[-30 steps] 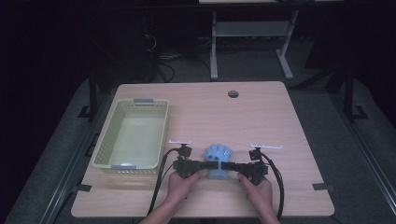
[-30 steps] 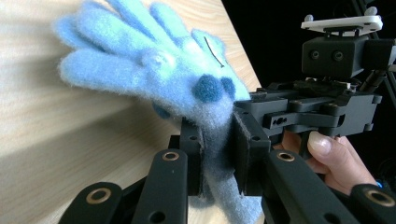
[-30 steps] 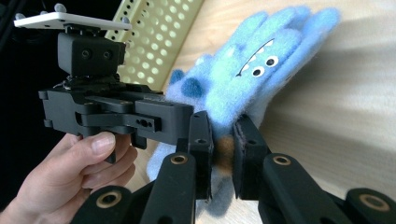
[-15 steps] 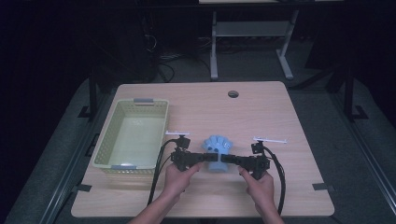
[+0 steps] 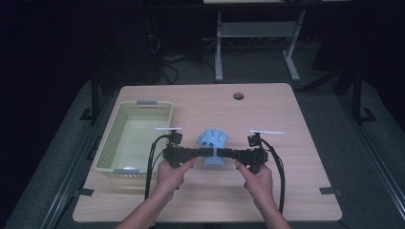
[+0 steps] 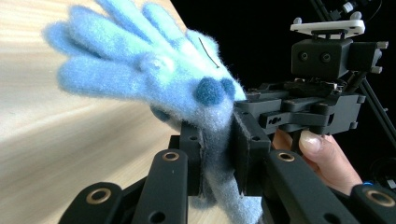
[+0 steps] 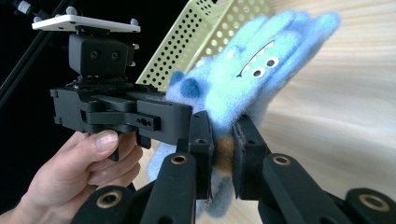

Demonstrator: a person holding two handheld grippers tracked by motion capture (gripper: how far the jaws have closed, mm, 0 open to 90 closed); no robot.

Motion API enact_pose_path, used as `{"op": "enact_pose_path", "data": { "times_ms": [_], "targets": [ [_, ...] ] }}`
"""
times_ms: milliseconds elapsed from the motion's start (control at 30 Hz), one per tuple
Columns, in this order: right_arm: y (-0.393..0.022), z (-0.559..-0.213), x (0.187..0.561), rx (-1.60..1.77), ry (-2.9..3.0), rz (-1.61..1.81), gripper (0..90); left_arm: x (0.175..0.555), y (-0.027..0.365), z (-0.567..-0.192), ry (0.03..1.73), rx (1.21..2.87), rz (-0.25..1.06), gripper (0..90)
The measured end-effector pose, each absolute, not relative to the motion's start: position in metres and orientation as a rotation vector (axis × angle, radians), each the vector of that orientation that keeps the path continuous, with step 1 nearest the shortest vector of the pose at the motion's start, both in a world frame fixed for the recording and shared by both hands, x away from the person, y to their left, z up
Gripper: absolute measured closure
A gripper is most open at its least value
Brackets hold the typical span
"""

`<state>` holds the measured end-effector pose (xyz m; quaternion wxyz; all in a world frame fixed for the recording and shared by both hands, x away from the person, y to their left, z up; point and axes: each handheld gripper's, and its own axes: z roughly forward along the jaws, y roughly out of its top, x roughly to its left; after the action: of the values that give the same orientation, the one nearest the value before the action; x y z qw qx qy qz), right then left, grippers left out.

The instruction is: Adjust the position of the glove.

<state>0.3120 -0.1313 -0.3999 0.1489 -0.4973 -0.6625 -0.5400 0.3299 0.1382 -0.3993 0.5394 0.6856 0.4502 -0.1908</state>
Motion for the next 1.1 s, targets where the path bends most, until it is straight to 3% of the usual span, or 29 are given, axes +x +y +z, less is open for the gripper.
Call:
{"op": "enact_pose_path", "data": {
  "times_ms": [1100],
  "targets": [
    [-0.062,-0.368,0.344,-1.316,-1.943,-1.555,80.0,0.343,0.211,-0.372,1.114,1.543,-0.425,75.6]
  ]
}}
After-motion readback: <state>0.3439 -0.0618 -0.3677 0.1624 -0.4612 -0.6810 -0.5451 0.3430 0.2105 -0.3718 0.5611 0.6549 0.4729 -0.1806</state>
